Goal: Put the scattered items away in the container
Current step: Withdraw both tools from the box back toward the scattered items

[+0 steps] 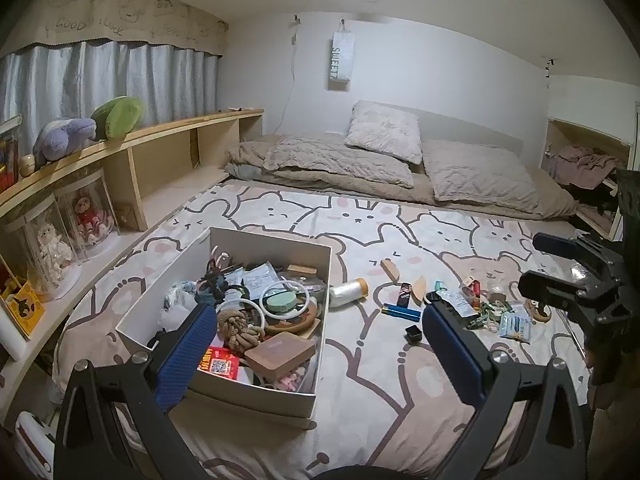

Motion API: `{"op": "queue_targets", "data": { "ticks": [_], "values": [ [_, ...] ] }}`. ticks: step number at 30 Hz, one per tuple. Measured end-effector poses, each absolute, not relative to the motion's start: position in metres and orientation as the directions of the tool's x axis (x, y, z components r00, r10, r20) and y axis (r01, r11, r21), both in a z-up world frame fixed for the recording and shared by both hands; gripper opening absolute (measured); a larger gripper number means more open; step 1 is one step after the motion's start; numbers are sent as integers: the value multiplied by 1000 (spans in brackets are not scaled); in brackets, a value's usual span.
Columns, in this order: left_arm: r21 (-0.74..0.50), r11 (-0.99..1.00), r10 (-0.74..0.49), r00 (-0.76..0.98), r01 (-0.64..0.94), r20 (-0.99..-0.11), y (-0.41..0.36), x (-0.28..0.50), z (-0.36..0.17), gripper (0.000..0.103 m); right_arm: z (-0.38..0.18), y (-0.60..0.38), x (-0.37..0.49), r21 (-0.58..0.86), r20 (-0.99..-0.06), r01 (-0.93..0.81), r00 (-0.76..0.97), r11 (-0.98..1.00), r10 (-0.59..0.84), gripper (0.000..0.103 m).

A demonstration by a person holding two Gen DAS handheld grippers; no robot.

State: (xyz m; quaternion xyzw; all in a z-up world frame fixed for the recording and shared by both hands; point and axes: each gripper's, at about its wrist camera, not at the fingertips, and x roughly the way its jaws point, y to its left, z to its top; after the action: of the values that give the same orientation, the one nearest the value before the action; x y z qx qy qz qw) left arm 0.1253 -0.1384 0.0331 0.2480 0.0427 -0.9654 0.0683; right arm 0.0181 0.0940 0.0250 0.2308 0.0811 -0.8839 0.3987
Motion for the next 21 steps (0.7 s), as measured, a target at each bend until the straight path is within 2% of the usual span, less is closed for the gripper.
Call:
{"op": "queue_targets", "data": {
  "ticks": [21],
  "values": [
    [-84,-995,-16,-882,63,-472,-109,104,35,103,23,146,7,71,-455,652,-652,-755,-606,103]
  ]
}}
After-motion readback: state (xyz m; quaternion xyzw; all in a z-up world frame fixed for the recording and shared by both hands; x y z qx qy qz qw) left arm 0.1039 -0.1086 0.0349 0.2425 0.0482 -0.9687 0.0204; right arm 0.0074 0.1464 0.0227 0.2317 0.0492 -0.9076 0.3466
